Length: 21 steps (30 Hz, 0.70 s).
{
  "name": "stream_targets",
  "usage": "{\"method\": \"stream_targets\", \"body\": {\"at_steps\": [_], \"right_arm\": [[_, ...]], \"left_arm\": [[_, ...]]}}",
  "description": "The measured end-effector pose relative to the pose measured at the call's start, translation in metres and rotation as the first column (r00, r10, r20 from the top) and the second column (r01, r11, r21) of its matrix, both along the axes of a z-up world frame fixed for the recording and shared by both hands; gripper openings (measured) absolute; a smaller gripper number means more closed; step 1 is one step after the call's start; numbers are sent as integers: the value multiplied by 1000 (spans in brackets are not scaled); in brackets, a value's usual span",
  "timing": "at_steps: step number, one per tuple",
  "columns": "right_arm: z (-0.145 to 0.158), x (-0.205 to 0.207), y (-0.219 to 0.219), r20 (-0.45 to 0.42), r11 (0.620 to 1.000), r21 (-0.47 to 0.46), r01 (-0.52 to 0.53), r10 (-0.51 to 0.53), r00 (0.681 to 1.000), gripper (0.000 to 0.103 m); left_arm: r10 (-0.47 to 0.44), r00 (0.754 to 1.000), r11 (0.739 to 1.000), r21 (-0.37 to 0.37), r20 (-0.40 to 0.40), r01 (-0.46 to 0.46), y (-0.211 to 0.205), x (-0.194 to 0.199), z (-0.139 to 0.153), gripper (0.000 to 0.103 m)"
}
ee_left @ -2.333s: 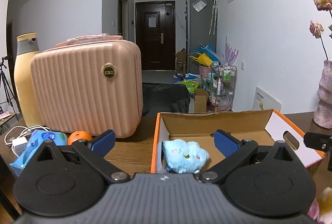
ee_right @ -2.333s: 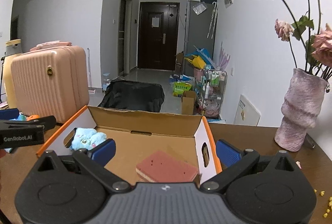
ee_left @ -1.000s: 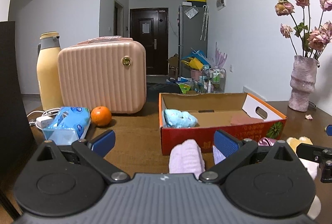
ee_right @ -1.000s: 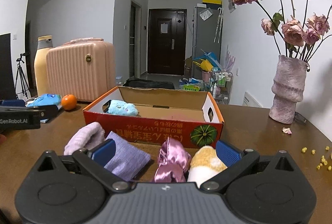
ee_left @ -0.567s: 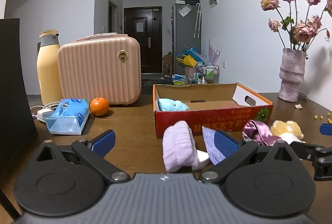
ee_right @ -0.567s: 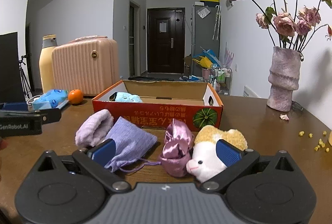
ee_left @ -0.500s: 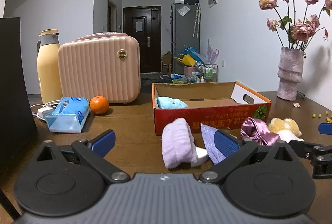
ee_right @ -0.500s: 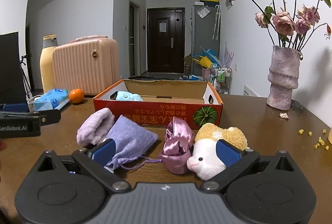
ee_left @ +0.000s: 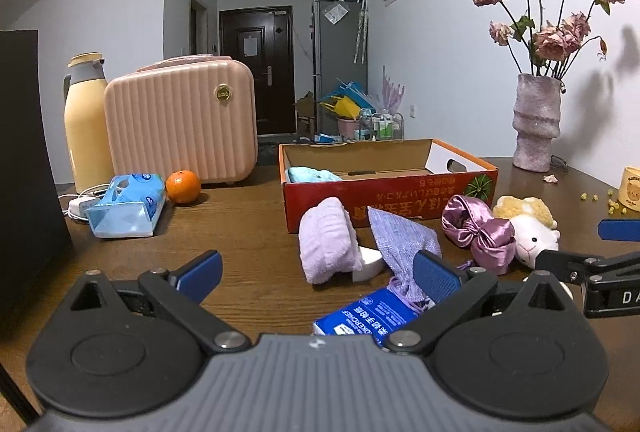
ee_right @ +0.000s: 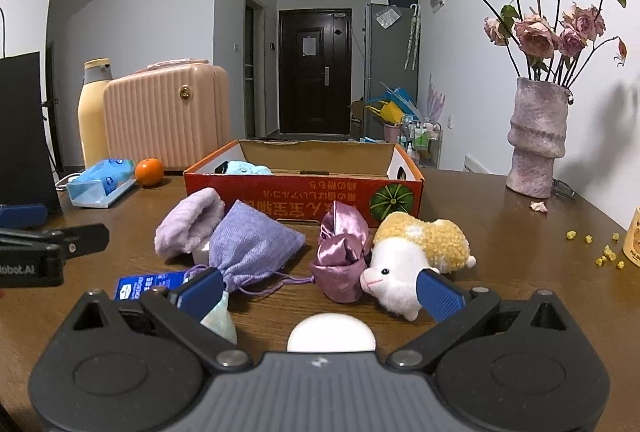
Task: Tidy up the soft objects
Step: 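Withdraw both tools from the box back toward the remaining items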
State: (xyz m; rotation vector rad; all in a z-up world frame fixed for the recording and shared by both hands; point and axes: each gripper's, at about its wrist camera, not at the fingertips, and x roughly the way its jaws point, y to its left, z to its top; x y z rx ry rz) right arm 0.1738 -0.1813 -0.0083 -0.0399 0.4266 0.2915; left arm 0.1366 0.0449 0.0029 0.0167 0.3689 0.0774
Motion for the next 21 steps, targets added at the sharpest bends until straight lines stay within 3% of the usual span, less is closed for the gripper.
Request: {"method": "stream_targets", "body": {"at_steps": [9, 21], "right_arm": [[-15, -1, -8, -102, 1000, -18, 24, -26, 994, 103], [-29, 13, 6, -142, 994, -112, -1, -15, 990, 101]], "left_arm": [[-22, 1000, 999, -24, -17, 22, 3, -2, -1, 103], [-38, 997, 999, -34, -67, 36, 2, 4, -8, 103]]}}
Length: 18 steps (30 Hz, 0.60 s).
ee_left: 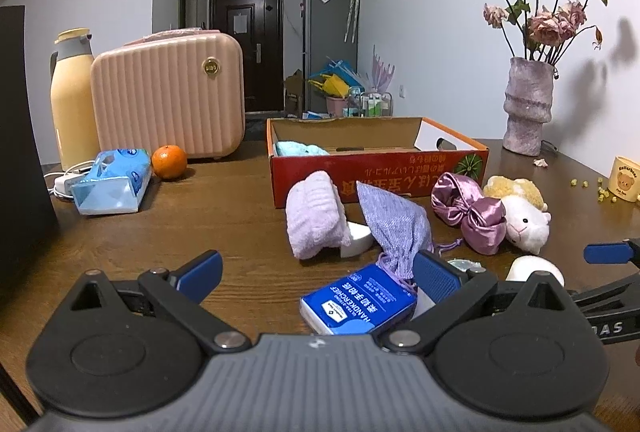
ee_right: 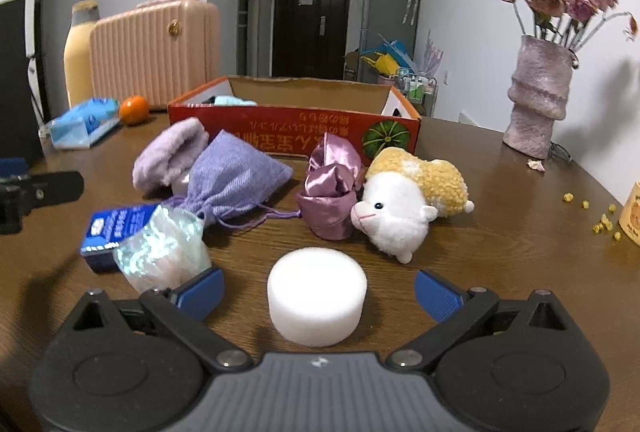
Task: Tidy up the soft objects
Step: 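Withdraw both tools from the box back toward the remaining items, then move left tool to blue handkerchief pack while right tool approaches white round sponge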
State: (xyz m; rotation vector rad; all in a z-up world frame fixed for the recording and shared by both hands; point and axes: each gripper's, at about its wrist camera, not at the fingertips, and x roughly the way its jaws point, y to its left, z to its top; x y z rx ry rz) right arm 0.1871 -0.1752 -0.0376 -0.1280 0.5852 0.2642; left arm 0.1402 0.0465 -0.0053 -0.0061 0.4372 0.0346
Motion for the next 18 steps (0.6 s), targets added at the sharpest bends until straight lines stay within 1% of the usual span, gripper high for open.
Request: {"method": "stream_targets", "body": {"at_steps": [3, 5, 9, 11, 15, 16, 17, 18], "right_arm": [[-4, 9, 4, -15, 999, -30, -13, 13, 1000, 100], [-6, 14, 5, -26, 999, -36, -20, 19, 999, 95], [-13, 21, 1, -53, 1000, 0, -23, 23, 998, 91], [-15, 22, -1, -64, 1000, 11, -17, 18, 998, 83], [-17, 24, -4, -69, 1000, 24, -6, 8, 998, 77], [-18, 24, -4, -70, 1000, 26, -5, 6, 998, 72], [-18, 24, -4, -71, 1000, 25, -3, 5, 997, 64], [-18, 24, -4, -74, 1000, 26, -3, 5, 997, 60]], "left_arm": [[2, 1000, 1000, -3, -13, -2, 1, 2, -2, 103], [5, 1000, 1000, -5, -20, -5, 1, 4, -3, 103], [9, 999, 1000, -8, -32, -10, 2, 6, -5, 103], [13, 999, 1000, -8, -41, -13, 2, 8, -6, 103], [12, 998, 1000, -11, -59, -12, 2, 12, -9, 103], [11, 998, 1000, -10, -62, -12, 2, 12, -9, 103], [12, 998, 1000, -9, -64, -12, 1, 12, -10, 103], [12, 998, 1000, -8, -65, -12, 1, 12, -10, 103]]}}
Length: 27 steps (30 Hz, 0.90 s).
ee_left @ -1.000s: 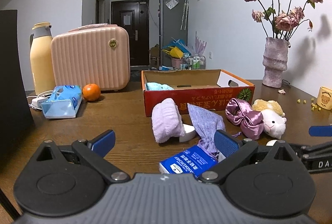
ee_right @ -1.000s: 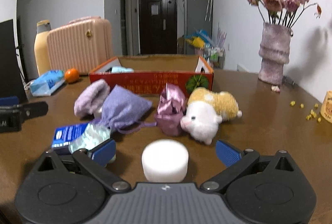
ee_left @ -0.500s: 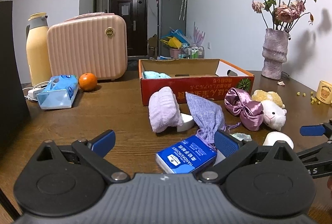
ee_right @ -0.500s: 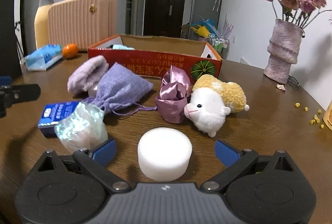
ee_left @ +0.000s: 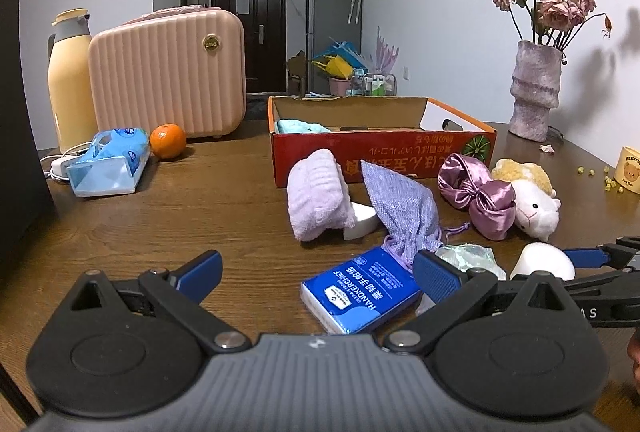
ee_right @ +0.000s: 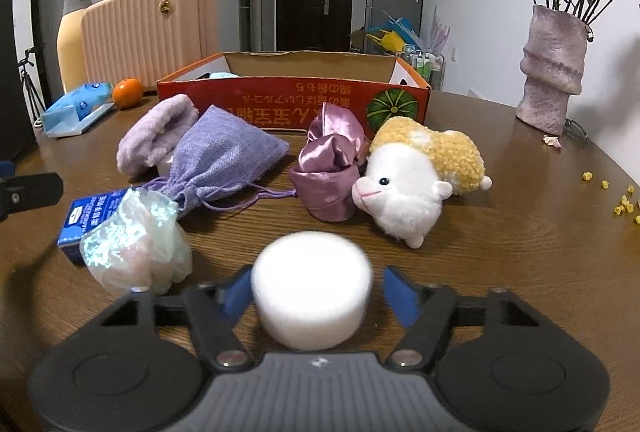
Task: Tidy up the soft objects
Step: 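Move left tool to blue handkerchief pack while right tool approaches white round sponge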
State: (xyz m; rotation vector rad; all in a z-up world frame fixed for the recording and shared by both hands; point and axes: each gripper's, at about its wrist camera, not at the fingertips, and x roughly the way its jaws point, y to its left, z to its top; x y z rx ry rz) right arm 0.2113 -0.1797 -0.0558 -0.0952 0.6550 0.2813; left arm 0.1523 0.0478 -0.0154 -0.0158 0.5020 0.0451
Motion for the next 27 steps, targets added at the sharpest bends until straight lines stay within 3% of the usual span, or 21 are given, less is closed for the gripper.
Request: {"method": "stream_targets", "body": {"at_steps": [14, 27], "right_arm": [[12, -14, -17, 96, 996, 87, 36, -44, 994, 55], [15, -17, -20, 116, 994, 104, 43, -55, 992, 56]], "left_arm": [[1, 1000, 1000, 3, -18, -1, -1, 3, -2, 103], [15, 998, 1000, -11, -64, -15, 7, 14, -8, 103]]}}
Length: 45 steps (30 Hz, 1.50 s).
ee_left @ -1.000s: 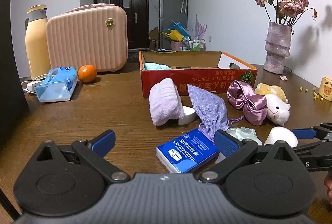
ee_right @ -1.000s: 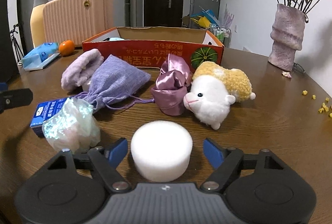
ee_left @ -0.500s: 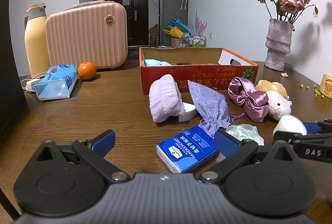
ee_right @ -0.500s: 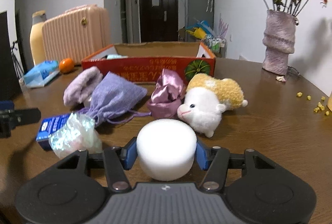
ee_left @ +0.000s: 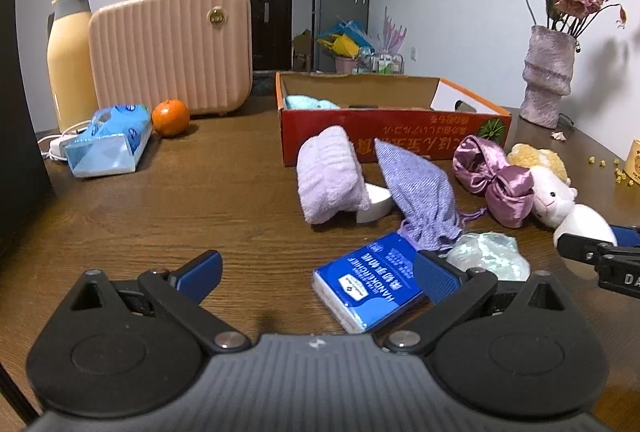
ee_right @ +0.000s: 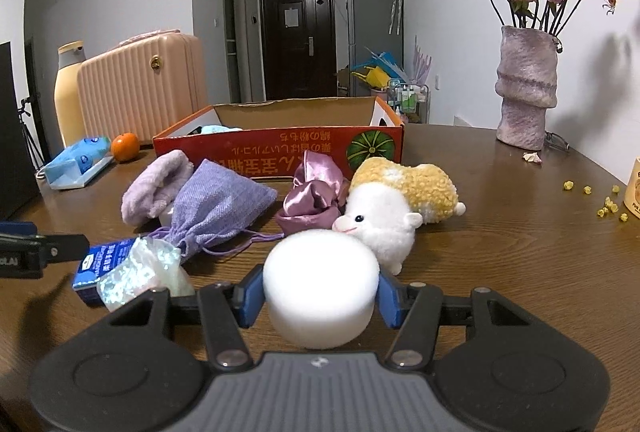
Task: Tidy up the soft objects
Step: 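Move left tool to blue handkerchief pack while right tool approaches white round sponge, then close left gripper on handkerchief pack while right gripper holds white sponge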
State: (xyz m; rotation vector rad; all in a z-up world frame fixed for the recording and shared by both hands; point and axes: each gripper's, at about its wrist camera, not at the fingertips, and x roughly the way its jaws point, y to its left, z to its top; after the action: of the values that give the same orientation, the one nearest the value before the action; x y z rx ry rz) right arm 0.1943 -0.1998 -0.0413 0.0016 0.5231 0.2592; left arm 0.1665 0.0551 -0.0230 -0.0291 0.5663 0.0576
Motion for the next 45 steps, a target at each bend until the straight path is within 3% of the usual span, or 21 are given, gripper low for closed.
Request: {"method": "stream_targets", "body": {"at_steps": [9, 21, 35, 41, 45], "right_arm": [[0, 0, -3, 1, 1000, 6, 25, -25, 1000, 56], [-1, 2, -5, -6, 999, 8, 38, -38, 999, 56], [-3, 4, -5, -17, 999, 5, 40, -40, 999, 56], [-4, 6, -5, -24, 999, 3, 48, -48, 999, 56], [-5, 7, -6, -30, 999, 5, 53, -52, 998, 56]], "left_arm": [[-6, 999, 1000, -2, -51, 6, 13, 14, -11, 103], [-132, 985, 990, 28, -112, 136, -4, 23, -26, 103], [-182, 972, 981, 33, -152, 189, -14, 53, -35, 102], [-213, 966, 976, 14, -149, 218, -16, 52, -36, 75], [-210, 968, 976, 22, -135, 215, -16, 49, -34, 71]]}}
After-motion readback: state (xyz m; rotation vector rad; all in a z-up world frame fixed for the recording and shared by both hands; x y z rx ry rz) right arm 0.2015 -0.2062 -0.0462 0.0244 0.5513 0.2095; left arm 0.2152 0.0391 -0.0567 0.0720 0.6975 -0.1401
